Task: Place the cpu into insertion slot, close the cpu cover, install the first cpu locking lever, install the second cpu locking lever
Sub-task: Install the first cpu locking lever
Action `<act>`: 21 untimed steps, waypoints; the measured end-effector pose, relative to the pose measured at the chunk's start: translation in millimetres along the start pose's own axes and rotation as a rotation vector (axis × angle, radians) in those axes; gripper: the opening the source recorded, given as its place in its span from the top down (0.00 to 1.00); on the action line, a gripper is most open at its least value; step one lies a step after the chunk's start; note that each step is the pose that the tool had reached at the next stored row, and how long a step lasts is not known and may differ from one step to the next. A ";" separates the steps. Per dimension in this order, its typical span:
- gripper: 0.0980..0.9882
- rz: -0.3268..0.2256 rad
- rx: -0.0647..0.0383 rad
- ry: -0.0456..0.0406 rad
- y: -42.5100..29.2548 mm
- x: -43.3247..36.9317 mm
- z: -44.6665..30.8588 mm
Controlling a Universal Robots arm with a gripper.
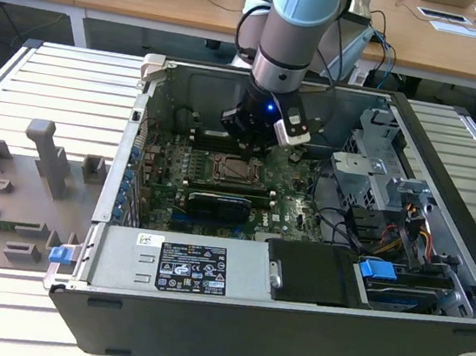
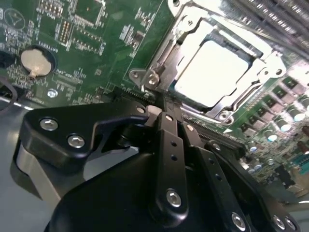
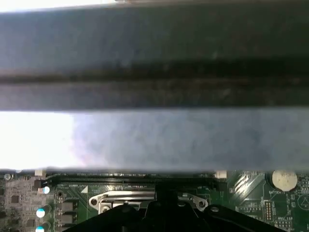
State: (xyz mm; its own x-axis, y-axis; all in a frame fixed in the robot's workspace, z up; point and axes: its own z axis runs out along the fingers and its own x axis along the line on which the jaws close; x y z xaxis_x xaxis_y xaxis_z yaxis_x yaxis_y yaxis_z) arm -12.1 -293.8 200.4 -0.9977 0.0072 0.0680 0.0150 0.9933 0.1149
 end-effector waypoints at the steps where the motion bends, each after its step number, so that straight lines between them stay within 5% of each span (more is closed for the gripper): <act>1: 0.99 -0.001 -0.007 -0.0001 0.3 -0.1 0.2; 7: 0.99 0.000 -0.008 -0.0012 0.6 1.0 -6.2; 13: 0.99 0.004 0.061 -0.0031 -5.6 3.1 -7.7; 15: 0.99 0.005 0.071 -0.0037 -11.1 4.2 -8.1; 21: 0.99 0.005 0.072 -0.0042 -21.5 5.5 -9.8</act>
State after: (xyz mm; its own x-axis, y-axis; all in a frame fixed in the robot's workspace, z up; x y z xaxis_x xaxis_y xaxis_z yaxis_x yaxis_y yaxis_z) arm -17.3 -316.3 208.0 -0.9979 0.0121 0.0641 0.0149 0.9989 0.0433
